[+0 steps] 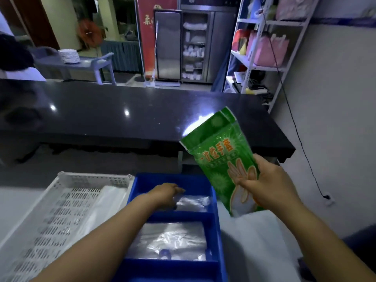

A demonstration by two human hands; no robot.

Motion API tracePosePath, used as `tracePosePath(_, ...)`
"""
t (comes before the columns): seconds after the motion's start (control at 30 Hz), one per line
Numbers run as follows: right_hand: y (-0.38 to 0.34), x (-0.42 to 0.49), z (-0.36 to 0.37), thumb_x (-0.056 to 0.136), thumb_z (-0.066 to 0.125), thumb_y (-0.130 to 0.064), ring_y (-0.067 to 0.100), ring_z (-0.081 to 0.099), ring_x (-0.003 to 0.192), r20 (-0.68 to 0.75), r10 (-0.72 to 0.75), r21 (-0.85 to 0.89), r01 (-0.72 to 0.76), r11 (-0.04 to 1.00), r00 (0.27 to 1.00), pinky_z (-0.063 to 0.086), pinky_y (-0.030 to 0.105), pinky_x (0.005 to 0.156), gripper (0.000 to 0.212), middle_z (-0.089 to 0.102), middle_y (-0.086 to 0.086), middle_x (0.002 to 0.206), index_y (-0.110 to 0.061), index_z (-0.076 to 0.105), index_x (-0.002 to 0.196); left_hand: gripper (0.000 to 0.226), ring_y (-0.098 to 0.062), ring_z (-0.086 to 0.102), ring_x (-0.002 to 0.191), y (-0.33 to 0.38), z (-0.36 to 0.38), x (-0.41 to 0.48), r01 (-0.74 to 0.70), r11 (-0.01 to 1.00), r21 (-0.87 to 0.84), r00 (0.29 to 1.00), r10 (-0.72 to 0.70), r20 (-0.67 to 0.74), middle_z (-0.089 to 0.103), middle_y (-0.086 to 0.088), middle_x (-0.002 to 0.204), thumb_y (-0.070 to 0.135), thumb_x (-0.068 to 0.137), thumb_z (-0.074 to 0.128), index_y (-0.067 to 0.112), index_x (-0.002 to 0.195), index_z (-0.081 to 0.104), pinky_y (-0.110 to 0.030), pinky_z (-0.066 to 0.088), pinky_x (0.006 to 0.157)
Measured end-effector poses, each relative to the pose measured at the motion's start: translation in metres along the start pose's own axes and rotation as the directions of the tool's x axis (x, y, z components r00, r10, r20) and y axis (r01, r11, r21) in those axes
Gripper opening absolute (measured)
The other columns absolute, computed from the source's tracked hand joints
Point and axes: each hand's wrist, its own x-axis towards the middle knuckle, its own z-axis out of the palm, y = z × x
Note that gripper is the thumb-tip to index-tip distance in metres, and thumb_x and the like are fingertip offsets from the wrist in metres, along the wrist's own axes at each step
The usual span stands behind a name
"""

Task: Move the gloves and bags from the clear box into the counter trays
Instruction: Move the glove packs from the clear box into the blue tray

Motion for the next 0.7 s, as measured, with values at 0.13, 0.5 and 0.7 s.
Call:
tracePosePath(0.13,0.010,-0.008,-0.003,0.067,0.076,-0.035,0.023,0.065,0.076,-0.020,0.042,-0.064,-0.043,0.997,0.999,0.053,0.039,0.064,0.039,0.071,-0.005,0.082,-0.036,0.055,0.100,0.080,-0.031,0.024,0.139,-0.005,0.004,0.021,0.012,0.998,0.060,0.986,-0.021,0.166,0.021,-0.006,0.154,0.024,0.081,0.065,0.034,0.145,0.019,-0.046,0.030,0.110)
tracePosePath(0.5,-0.002,-0.002,0.016,0.069,0.076,-0.034,0.015,0.063,0.069,-0.023,0.053,-0.096,-0.055,0.994,0.998,0.050,0.031,0.057,0.039,0.070,-0.011,0.078,-0.039,0.054,0.101,0.015,-0.028,0.061,0.091,-0.008,0.007,0.007,-0.031,0.990,-0.136,0.998,0.023,-0.063,0.066,-0.011,0.104,0.014,0.079,0.060,0.013,0.094,0.063,-0.030,0.041,0.065)
tracePosePath(0.7,-0.031,0.027,0.037,0.072,0.073,-0.039,0.021,0.067,0.079,0.011,-0.125,-0.133,0.126,0.983,0.992,0.051,0.032,0.063,0.050,0.074,-0.004,0.089,-0.040,0.048,0.115,0.018,-0.025,0.057,0.096,-0.002,-0.019,-0.060,-0.094,0.993,0.066,0.890,0.113,-0.441,0.064,-0.003,0.097,0.018,0.073,0.065,0.015,0.091,0.063,-0.034,0.047,0.068)
